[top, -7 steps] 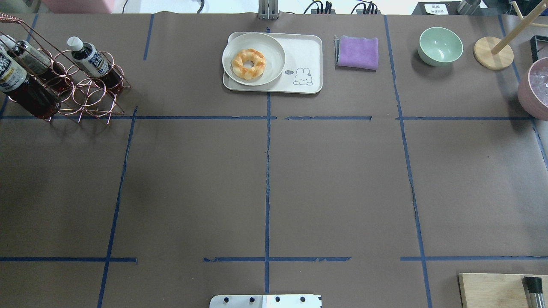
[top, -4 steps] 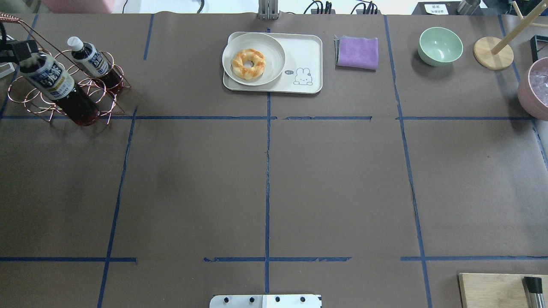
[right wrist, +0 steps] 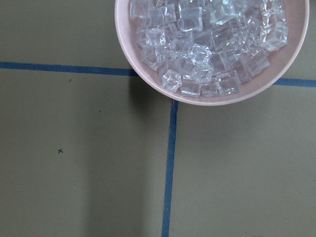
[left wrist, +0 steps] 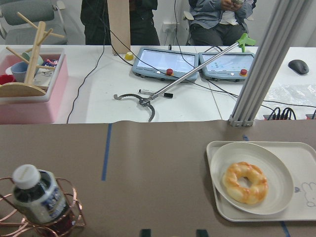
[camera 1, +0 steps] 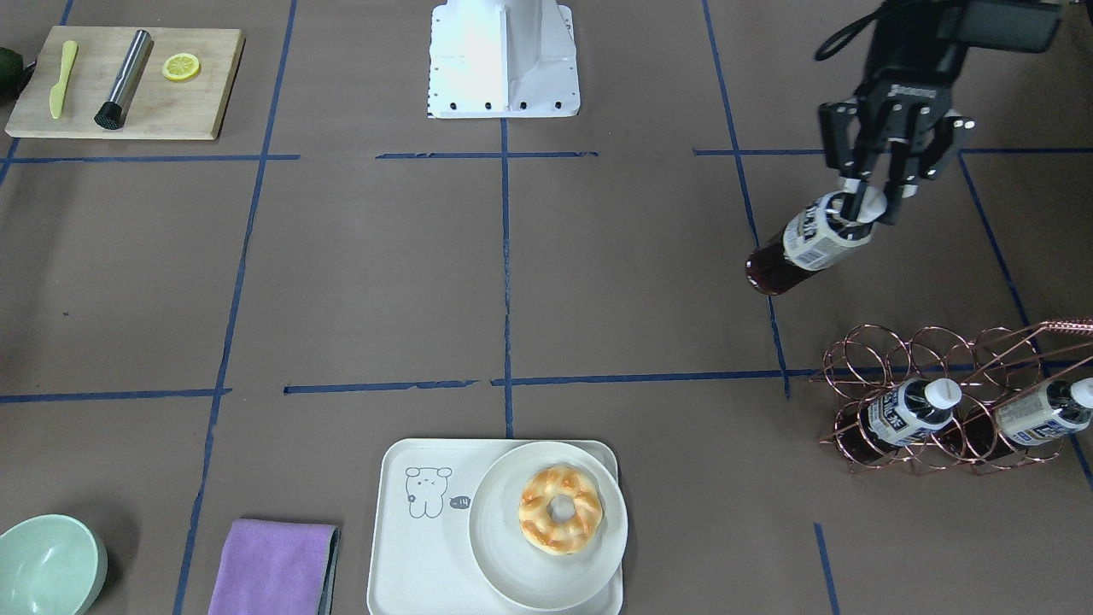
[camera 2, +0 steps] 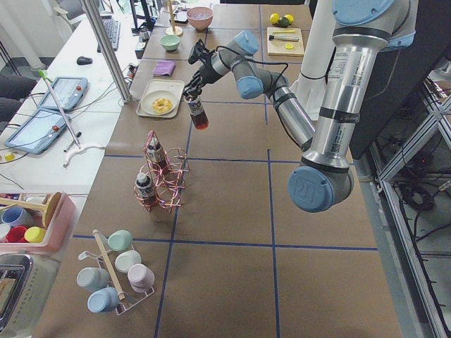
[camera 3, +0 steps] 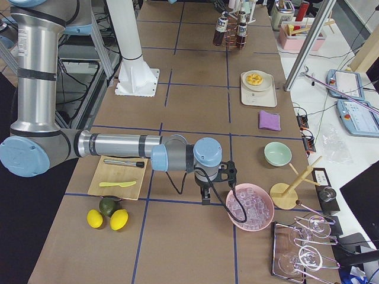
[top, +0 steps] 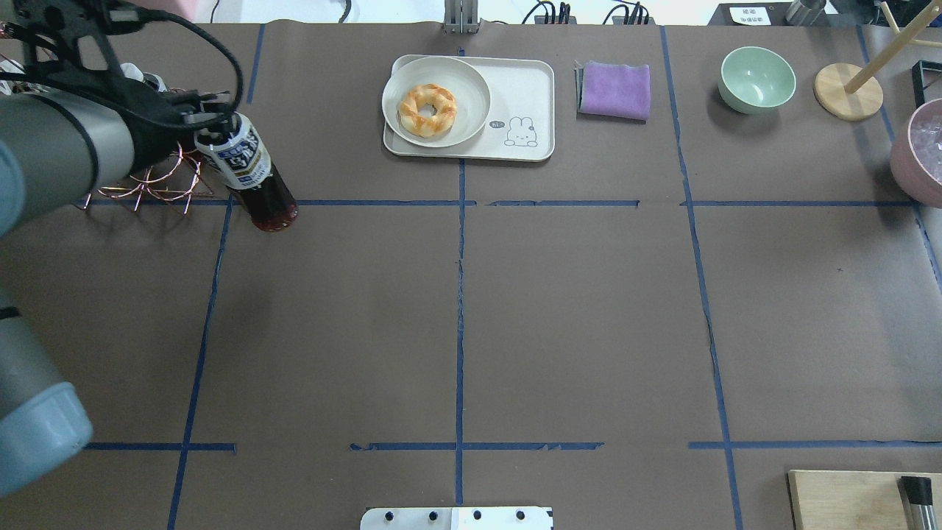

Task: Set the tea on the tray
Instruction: 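Carry the tea bottle with the left gripper toward the white tray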

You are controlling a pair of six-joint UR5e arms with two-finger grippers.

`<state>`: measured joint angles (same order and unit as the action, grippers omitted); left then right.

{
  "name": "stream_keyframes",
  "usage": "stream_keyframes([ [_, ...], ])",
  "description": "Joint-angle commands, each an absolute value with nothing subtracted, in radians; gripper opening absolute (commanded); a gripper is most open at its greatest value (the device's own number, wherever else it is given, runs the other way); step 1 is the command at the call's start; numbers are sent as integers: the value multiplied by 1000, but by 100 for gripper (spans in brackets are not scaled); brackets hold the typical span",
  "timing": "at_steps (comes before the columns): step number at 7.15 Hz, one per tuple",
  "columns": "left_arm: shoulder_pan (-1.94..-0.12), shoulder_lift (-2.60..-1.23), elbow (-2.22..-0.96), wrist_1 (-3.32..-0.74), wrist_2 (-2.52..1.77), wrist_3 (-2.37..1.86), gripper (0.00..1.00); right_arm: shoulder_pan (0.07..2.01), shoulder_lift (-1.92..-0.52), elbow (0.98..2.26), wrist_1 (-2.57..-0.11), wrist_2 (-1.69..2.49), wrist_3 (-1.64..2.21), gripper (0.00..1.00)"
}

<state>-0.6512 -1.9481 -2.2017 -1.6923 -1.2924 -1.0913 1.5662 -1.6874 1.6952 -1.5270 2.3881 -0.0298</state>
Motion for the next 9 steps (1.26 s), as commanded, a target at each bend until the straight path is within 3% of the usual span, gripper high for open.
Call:
stream_keyframes([
  [1, -501, -2118, -2072, -1626, -1087, -1217, 3, 1566, -1687, 1695, -1526, 2388, -29, 100],
  [4, -392, -2332, -1791, -1635, -839, -1360, 3, 1566, -1687, 1695, -1526, 2387, -29, 100],
  [6, -361, -2356, -1711, -1635, -801, -1387, 3, 1566, -1687, 1694, -1528, 2387, -29, 100],
  [9, -336, -2407, -1608, -1647, -765, -1382, 13, 1566, -1687, 1694, -1528, 2387, -28, 100],
])
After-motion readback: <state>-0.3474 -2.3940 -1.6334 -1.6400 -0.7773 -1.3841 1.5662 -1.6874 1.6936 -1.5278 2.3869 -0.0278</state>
